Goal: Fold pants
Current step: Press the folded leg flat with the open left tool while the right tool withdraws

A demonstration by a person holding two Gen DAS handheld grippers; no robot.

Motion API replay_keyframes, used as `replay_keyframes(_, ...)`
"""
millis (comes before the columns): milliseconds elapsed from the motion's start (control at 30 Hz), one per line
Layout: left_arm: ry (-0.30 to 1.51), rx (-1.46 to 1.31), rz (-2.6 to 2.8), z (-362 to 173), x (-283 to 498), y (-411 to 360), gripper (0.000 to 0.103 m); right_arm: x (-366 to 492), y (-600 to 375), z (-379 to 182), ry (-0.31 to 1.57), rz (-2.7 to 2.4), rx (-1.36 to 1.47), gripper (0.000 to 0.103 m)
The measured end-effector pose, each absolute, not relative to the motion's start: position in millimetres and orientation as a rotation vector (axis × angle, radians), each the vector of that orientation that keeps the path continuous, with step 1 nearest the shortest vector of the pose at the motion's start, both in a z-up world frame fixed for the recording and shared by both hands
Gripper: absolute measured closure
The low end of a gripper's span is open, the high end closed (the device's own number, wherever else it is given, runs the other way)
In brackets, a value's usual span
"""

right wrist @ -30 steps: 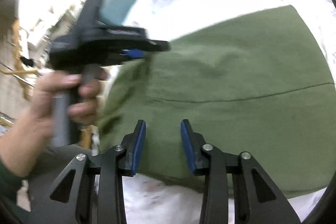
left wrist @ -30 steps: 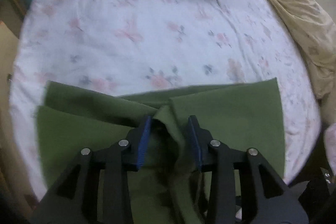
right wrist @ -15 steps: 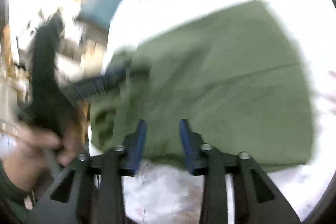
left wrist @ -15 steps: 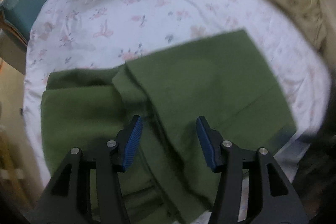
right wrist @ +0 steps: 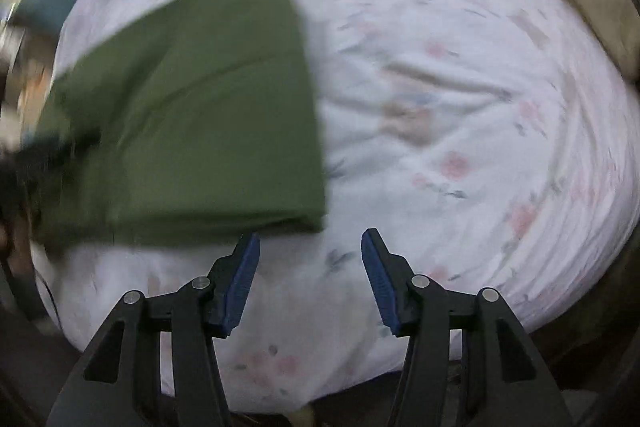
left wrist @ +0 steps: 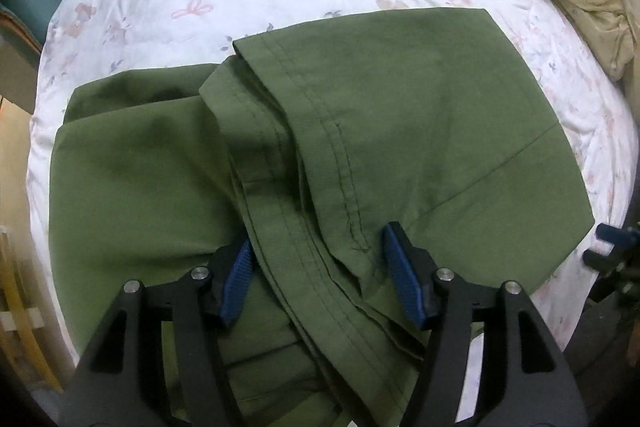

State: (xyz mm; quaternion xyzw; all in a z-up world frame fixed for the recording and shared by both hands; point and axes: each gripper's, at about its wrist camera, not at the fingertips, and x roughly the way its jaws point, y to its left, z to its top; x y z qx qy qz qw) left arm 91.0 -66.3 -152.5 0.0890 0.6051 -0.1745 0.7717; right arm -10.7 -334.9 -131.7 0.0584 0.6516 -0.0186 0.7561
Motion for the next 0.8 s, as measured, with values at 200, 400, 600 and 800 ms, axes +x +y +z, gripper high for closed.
replay_keyframes(200, 1.309, 0.213, -0.373, -156.6, 87.5, -70.7, 0.044, 4.6, -336.0, -156.9, 1.394, -0.164, 0.18, 0.06)
replay_keyframes(400, 1.322, 0.212, -0.387, -157.7, 87.5, -68.6, 0.044, -14.0, -373.3, -148.0, 1.357, -0.202, 0.403, 0.091)
replay_keyframes(600, 1.316, 0.213, -0.392, -157.9, 88.4, -67.7, 0.042, -34.0, -375.8, -127.7, 1.415, -0.217, 0.373, 0.09)
replay_keyframes(800, 1.311, 0.217, -0.391, -158.6, 85.6, -67.6, 0.042, -6.9, -362.9, -111.1, 1.311, -0.094, 0.32, 0.092)
